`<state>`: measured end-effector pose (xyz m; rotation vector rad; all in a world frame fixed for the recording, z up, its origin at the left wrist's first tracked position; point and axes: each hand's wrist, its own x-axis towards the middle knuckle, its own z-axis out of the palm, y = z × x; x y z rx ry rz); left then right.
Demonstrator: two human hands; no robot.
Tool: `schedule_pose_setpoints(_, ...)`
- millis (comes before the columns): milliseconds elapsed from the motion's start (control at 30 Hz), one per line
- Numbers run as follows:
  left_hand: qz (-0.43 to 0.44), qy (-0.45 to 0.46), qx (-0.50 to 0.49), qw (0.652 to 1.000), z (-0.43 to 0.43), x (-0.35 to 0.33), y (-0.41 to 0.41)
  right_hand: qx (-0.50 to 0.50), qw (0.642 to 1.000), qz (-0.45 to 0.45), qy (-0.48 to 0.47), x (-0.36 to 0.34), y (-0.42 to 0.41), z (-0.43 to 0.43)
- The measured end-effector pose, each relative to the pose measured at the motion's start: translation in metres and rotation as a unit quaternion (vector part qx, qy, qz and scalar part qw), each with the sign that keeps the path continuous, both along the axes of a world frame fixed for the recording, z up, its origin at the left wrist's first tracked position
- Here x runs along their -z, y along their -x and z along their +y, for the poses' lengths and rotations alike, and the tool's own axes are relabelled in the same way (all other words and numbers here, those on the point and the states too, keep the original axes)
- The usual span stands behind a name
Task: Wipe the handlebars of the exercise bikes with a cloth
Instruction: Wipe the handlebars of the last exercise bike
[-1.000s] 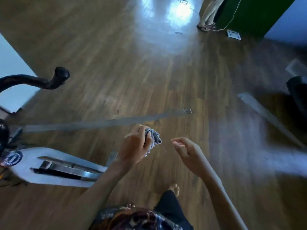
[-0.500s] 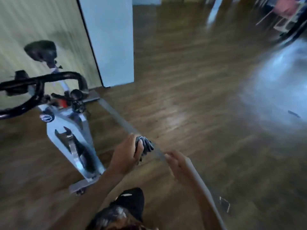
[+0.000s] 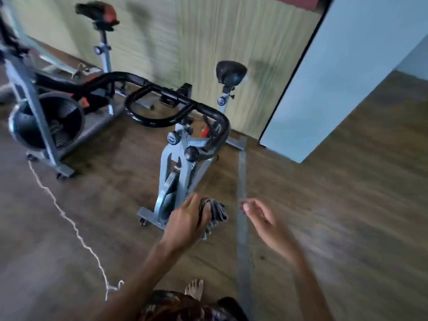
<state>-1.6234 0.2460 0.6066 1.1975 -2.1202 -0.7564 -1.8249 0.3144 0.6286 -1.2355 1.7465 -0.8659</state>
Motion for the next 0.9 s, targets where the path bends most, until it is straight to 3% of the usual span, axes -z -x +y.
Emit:
schedule_pose_setpoints(133, 0.073, 0.010, -0.183, 0.980, 0.011, -0.017, -0.007, -0.106, 0.993, -0.013, 0.054, -0.010, 0.021, -0.050)
schedule_pose_setpoints(300, 0.189, 0.080, -0.440, 0.874, -0.001, -0.042, 0.007, -0.217, 0.968, -0.041, 0.123, -0.034, 0.042, -0.109)
schedule_pose_setpoints(400, 0.240, 0.102, -0.512, 0.819, -0.012, -0.065, 0.031, -0.280, 0.948, -0.064, 0.138, -0.047, 0.056, -0.128)
schedule_pose_setpoints(600, 0.263, 0.132, -0.582, 0.758, -0.042, -0.090, 0.078, -0.349, 0.923, -0.085, 0.138, -0.047, 0.097, -0.136)
schedule_pose_setpoints(667, 0.263, 0.116, -0.582, 0.760, -0.046, -0.091, 0.086, -0.362, 0.919, -0.093, 0.123, -0.042, 0.109, -0.133)
schedule_pose_setpoints(733, 0.248, 0.114, -0.553, 0.787, -0.044, -0.090, 0.096, -0.370, 0.918, -0.094, 0.110, -0.039, 0.118, -0.132)
schedule_pose_setpoints(900, 0.085, 0.161, -0.493, 0.851, -0.040, -0.085, 0.113, -0.387, 0.911, -0.086, 0.112, -0.038, 0.127, -0.140)
